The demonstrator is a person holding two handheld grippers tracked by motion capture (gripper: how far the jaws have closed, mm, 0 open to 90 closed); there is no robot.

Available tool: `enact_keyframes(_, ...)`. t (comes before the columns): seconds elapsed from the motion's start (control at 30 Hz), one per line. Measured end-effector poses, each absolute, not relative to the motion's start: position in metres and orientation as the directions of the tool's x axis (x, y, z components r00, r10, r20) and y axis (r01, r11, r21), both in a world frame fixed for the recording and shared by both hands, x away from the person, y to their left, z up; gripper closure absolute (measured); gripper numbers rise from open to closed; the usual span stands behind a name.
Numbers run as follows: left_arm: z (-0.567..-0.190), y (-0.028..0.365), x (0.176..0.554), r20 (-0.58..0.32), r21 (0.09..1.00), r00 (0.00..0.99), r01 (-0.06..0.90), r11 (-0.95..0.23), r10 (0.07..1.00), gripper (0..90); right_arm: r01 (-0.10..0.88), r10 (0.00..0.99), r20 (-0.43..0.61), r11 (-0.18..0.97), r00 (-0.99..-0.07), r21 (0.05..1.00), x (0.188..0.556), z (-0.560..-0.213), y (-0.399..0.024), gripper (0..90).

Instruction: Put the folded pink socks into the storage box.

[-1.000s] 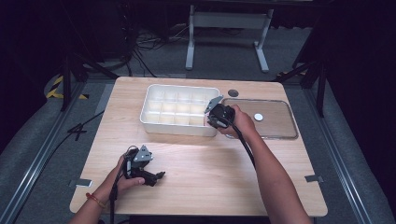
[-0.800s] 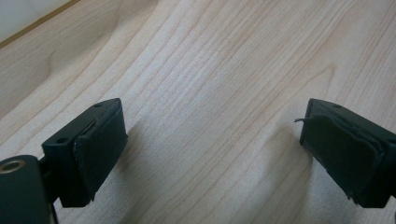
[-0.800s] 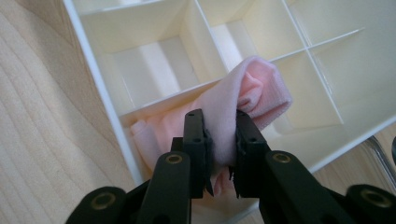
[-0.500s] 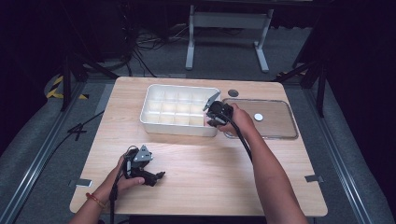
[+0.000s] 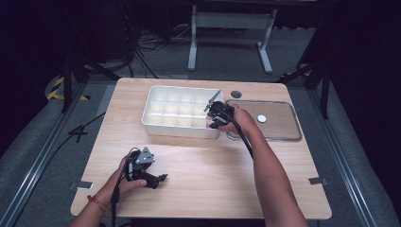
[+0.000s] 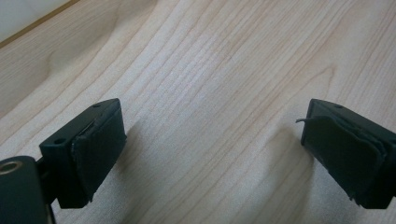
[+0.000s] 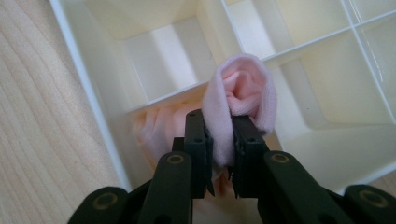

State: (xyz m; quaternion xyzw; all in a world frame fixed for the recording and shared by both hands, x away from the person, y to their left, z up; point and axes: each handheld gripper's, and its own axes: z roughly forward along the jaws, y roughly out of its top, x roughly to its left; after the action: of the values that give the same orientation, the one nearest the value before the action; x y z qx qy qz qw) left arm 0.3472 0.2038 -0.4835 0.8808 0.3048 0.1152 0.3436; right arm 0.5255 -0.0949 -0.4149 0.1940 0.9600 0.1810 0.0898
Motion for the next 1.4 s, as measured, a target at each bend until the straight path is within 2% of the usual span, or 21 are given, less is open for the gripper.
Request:
enact_keyframes(0.8,-0.4841,0.2030,0.3471,-0.020,0.677,0.787,0.465,-0.571,0.617,6.1,0.381,0.446,-0.082,0.833,-0.891,0.402,0.5232,-0.4196,-0.0976,77.6)
enact_keyframes(1.4,-0.4841,0.2030,0.3470,-0.022,0.677,0.787,0.466,-0.570,0.617,6.1,0.387,0.462,-0.061,0.802,-0.885,0.455,0.5204,-0.4145,-0.1049,70.8)
